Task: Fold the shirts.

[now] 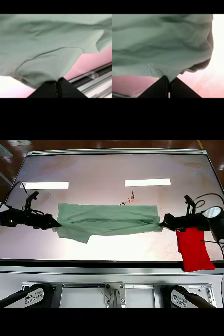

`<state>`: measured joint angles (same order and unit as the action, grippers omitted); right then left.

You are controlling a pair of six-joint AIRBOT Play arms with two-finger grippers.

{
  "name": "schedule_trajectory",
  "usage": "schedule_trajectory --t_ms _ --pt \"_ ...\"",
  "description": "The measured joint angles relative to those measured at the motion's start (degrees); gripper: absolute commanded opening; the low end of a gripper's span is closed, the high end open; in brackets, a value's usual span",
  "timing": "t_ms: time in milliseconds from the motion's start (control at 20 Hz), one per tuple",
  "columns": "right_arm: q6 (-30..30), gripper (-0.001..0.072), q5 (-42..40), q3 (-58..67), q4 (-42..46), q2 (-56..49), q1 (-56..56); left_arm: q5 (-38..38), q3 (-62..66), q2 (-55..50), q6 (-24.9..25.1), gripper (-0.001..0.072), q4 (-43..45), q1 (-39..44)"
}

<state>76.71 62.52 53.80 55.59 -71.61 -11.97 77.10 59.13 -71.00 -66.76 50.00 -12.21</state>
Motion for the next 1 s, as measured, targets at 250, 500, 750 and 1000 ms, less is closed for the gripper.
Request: schedule_trajectory --t_ms 250,500,750,1000 --pt "4.3 0.0057 -7.4 8.4 4.0 -9.0 4.8 0.0 9.0 -9.4 -0.4 0.0033 0.0 0.0" --pt "7.1 0.0057 -11.2 13.1 7.7 -15.3 5.8 0.0 20.3 -21.1 -0.5 0.0033 -3.7 0.0" --pt "8.0 0.0057 -15.1 14.1 8.4 -17.7 6.1 0.5 29.1 -30.4 -0.7 0.0033 -7.8 -0.3" --pt "8.1 0.0058 -18.1 14.3 7.8 -18.7 6.1 0.5 33.2 -34.8 -0.8 0.0033 -13.5 -2.3"
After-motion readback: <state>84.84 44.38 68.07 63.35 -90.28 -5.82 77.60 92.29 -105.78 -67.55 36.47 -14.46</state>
